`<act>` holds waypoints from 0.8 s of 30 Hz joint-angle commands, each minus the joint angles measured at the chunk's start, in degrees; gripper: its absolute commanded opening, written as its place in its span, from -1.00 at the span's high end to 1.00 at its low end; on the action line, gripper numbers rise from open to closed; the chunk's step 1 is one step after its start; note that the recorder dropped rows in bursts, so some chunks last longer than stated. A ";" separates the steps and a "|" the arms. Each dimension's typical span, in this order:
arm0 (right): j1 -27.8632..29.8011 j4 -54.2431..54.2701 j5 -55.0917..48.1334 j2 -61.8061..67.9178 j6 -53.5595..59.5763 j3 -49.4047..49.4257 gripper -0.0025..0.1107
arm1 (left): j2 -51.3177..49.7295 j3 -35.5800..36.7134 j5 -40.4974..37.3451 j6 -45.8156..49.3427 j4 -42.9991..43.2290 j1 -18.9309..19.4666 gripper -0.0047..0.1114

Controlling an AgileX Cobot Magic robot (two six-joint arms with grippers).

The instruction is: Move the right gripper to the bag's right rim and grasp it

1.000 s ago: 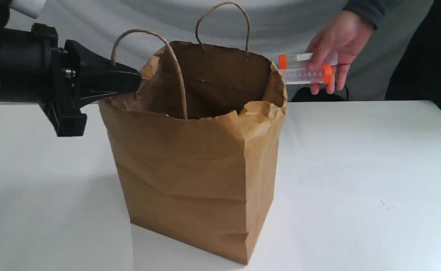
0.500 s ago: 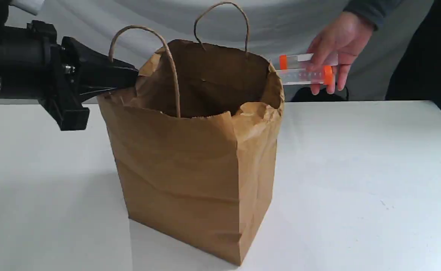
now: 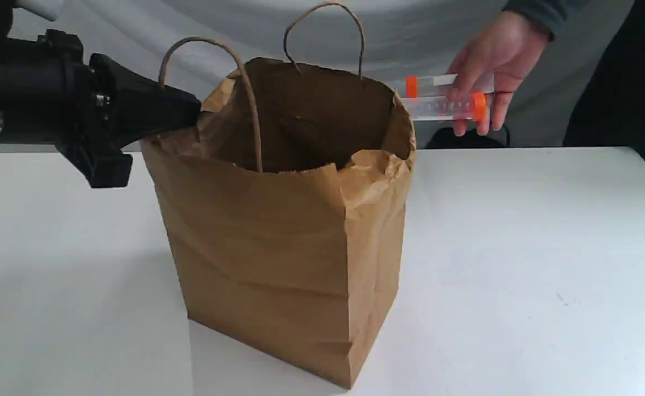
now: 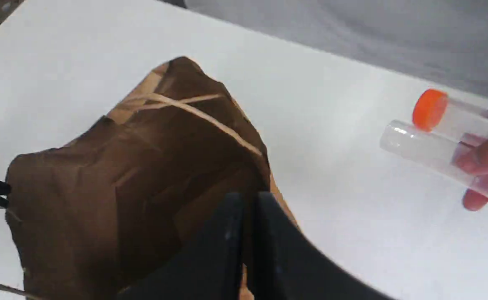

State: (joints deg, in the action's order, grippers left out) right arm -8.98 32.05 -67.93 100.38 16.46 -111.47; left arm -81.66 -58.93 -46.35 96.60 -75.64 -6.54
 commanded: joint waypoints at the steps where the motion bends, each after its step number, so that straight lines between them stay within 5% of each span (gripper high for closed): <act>1: -0.28 2.60 -0.02 3.80 1.34 -1.30 0.48 | -1.04 -0.53 0.09 -0.92 -1.00 -0.37 0.92; 6: -2.71 2.22 4.81 7.62 7.10 -1.30 0.02 | -2.21 -0.53 -0.13 -1.02 -1.69 -0.37 0.92; 24: -9.06 -14.52 7.97 11.89 5.29 -1.30 0.00 | -3.25 -0.53 -0.35 -1.02 -1.69 -0.37 0.92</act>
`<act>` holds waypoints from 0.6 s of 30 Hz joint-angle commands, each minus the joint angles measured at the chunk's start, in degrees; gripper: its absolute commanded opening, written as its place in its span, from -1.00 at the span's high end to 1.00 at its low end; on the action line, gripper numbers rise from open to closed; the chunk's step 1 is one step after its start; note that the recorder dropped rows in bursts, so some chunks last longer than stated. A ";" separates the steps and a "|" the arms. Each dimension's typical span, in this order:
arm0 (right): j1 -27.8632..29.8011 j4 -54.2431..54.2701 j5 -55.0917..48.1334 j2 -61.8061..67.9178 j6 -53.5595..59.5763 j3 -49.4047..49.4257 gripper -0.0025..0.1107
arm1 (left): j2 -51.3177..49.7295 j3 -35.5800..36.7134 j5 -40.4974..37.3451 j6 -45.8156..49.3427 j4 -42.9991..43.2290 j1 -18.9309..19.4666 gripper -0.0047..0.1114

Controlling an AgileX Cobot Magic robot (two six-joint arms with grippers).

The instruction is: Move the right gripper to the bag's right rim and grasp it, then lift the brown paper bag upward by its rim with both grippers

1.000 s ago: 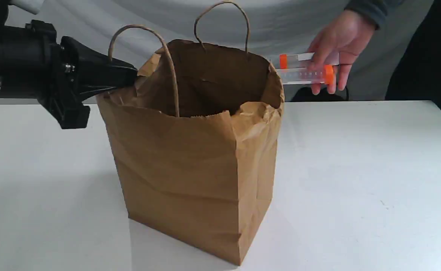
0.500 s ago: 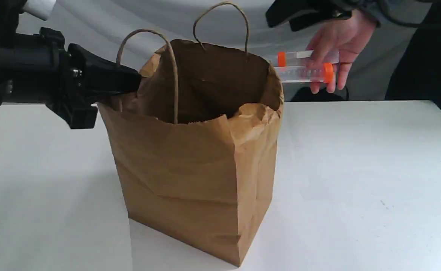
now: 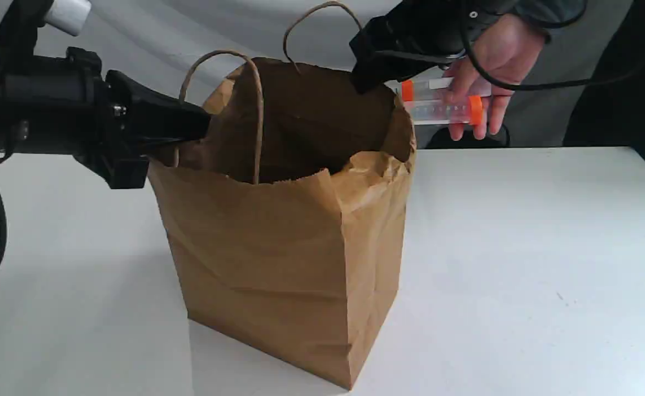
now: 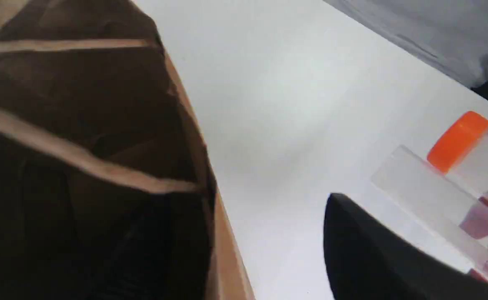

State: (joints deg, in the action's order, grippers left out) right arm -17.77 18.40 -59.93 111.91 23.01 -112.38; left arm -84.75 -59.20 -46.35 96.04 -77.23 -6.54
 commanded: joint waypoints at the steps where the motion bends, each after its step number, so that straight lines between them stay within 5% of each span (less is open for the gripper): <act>1: -0.27 -0.88 -0.17 0.64 -1.68 -0.38 0.00 | -0.15 -0.26 -0.35 -0.47 -0.10 -0.37 0.92; 11: -0.48 4.51 -0.40 4.28 -2.04 -0.38 0.16 | -0.15 -0.26 -0.35 -0.47 -0.10 -0.37 0.92; 18: -0.48 5.75 -0.69 4.44 -2.21 -0.38 0.95 | -0.15 -0.26 -0.35 -0.47 -0.10 -0.37 0.92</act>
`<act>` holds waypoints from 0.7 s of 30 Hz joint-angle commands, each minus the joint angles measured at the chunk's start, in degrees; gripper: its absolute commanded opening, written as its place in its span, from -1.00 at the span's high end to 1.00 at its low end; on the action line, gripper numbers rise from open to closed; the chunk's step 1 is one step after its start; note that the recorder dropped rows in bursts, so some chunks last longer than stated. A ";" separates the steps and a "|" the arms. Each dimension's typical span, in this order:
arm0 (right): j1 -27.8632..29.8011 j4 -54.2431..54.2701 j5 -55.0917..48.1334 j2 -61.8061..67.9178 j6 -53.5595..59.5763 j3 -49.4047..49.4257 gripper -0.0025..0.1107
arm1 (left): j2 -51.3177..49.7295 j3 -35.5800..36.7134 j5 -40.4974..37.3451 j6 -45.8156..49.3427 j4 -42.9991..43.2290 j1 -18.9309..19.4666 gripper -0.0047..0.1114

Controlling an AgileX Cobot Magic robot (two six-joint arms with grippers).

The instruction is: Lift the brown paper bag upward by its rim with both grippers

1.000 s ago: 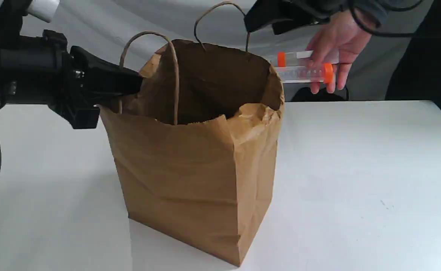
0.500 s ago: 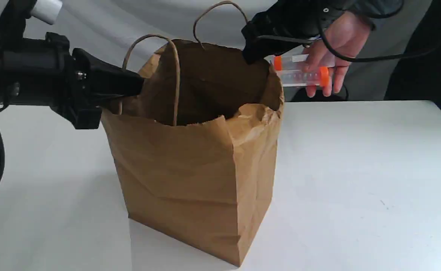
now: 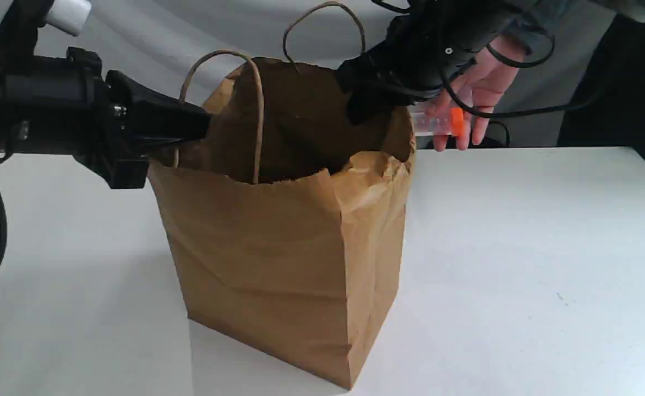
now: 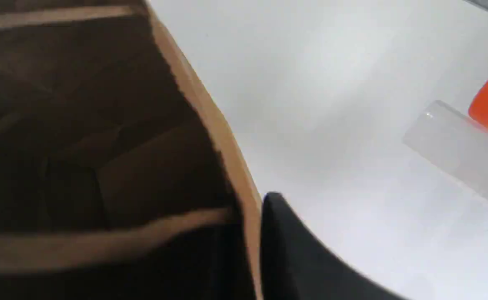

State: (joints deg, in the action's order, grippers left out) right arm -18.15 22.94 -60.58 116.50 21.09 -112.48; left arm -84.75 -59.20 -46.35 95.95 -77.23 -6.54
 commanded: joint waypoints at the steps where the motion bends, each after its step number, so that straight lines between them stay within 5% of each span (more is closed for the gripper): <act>1: -0.11 1.45 -0.04 -0.15 -0.42 -0.29 0.96 | -0.14 -0.26 -0.54 -1.05 -0.10 -0.37 0.92; 21: 8.31 23.51 -9.39 5.87 -8.01 -0.29 0.96 | 3.44 -12.07 -14.53 -19.31 -0.89 -0.37 0.92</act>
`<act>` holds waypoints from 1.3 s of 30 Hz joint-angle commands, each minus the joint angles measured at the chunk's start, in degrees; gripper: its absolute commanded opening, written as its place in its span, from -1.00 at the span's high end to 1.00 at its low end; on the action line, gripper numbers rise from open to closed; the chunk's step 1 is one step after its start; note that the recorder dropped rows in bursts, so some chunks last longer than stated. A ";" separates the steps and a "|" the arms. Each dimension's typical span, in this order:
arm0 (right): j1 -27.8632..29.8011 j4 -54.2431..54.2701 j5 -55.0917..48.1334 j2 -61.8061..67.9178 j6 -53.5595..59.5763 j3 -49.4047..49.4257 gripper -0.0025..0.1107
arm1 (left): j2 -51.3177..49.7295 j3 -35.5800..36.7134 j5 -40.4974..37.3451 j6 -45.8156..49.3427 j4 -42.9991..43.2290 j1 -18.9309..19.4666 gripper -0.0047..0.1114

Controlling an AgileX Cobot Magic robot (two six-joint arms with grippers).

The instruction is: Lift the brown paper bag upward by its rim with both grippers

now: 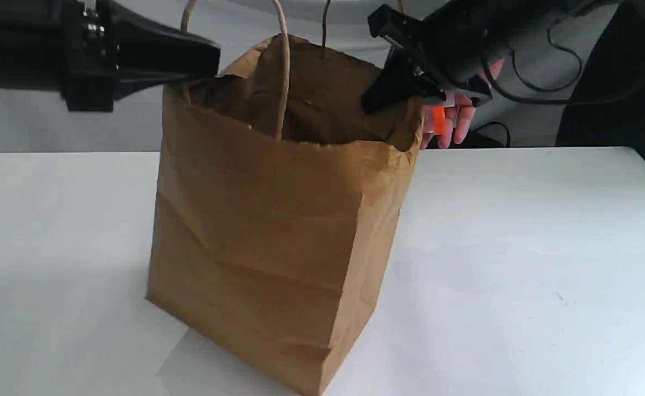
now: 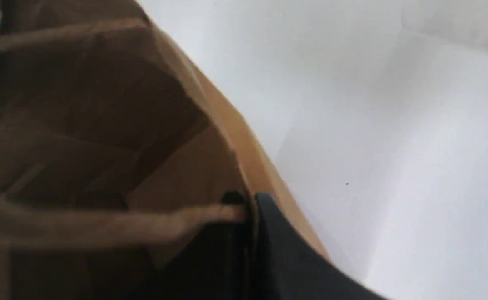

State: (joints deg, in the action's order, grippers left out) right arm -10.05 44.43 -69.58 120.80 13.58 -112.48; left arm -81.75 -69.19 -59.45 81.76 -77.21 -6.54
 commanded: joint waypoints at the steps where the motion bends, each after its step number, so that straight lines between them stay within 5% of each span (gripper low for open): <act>1: 0.21 3.24 -0.38 2.15 -0.50 -0.29 0.96 | 0.43 -2.52 -1.43 -5.52 -0.91 -0.37 0.92; 39: -0.05 7.67 -0.38 3.81 0.30 -0.29 0.96 | 0.43 -2.72 -0.36 -7.77 0.17 -0.37 0.92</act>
State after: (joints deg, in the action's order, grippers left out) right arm -10.05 50.83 -70.22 125.28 13.56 -112.48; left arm -81.75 -71.42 -59.70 74.46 -77.08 -6.54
